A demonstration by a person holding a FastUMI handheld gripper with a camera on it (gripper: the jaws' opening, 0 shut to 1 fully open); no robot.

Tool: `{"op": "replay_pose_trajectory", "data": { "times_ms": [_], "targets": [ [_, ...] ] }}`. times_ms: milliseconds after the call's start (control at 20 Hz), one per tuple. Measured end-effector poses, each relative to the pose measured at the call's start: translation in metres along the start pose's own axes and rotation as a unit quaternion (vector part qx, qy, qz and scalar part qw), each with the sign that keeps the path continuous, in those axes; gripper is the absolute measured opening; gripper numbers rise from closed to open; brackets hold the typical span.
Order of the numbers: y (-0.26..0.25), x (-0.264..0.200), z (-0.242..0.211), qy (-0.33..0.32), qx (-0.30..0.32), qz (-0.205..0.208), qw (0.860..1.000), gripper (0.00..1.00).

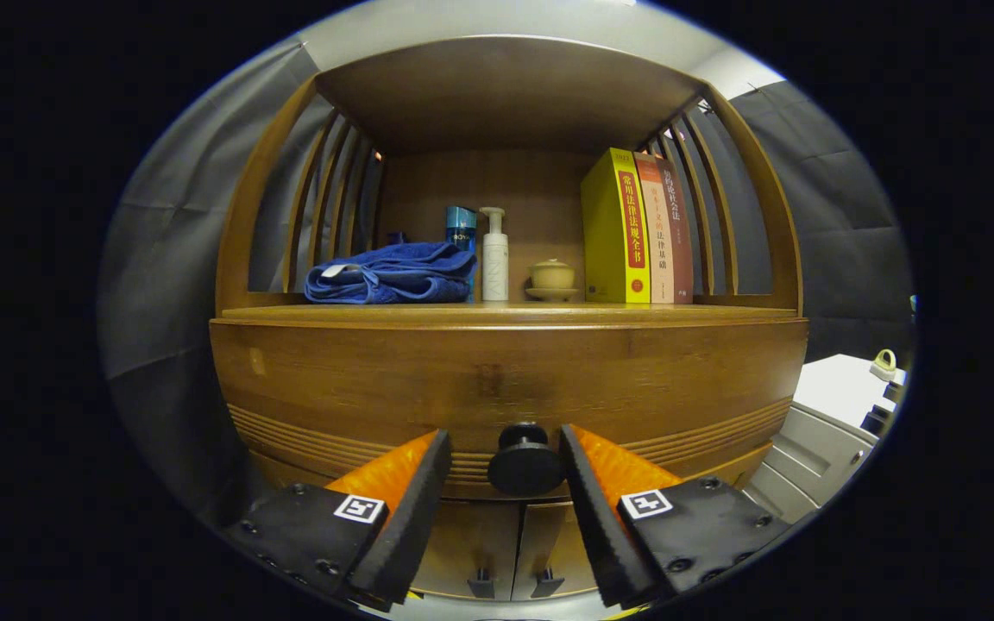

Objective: Pull open the drawer, take out the items inside it, and place them on the countertop above the cabinet.

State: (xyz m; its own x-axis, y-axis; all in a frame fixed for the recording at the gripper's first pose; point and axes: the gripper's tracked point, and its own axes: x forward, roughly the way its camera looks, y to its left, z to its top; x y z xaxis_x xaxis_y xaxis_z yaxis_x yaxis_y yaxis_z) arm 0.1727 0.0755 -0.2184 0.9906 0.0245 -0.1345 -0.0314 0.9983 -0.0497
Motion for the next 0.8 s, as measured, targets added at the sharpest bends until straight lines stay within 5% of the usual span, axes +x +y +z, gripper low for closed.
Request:
{"op": "replay_pose_trajectory", "data": {
  "times_ms": [150,350,800],
  "targets": [
    [-0.004,0.003,0.001,-0.005,0.008,-0.001,1.000,0.84],
    [-0.008,0.007,0.001,-0.010,0.019,-0.002,1.000,0.53],
    [-0.009,-0.001,0.000,0.034,0.037,-0.002,0.999,0.37]
  ]
}}
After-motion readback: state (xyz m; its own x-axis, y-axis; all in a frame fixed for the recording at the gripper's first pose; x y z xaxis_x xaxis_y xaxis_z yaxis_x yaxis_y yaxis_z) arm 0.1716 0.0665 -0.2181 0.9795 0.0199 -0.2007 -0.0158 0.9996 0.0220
